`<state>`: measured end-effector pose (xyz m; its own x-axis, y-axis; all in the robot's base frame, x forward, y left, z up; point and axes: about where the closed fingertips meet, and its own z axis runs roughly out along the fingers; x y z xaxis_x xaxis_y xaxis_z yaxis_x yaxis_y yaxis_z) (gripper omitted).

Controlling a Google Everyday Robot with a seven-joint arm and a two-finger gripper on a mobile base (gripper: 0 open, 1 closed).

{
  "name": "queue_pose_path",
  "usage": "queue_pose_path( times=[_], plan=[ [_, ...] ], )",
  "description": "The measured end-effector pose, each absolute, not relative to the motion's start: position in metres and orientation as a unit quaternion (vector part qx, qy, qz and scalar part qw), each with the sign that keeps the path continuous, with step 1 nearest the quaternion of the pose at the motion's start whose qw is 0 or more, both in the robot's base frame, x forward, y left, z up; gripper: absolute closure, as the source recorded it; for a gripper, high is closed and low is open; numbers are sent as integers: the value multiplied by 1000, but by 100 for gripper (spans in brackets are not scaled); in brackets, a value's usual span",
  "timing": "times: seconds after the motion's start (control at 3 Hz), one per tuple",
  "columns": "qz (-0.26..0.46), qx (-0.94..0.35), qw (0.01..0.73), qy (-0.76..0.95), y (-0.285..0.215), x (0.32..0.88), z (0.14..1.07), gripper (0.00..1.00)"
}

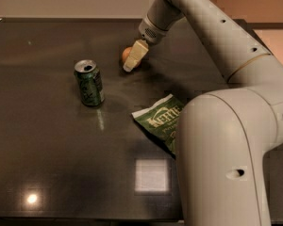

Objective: Move orange near green jalapeno chip bag

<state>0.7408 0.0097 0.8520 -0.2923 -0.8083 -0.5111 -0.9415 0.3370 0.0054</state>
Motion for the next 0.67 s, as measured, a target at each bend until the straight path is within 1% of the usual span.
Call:
queue_pose_path(
  times=[0.67],
  plan=[
    [160,-559,209,786,15,739,850,64]
  ],
)
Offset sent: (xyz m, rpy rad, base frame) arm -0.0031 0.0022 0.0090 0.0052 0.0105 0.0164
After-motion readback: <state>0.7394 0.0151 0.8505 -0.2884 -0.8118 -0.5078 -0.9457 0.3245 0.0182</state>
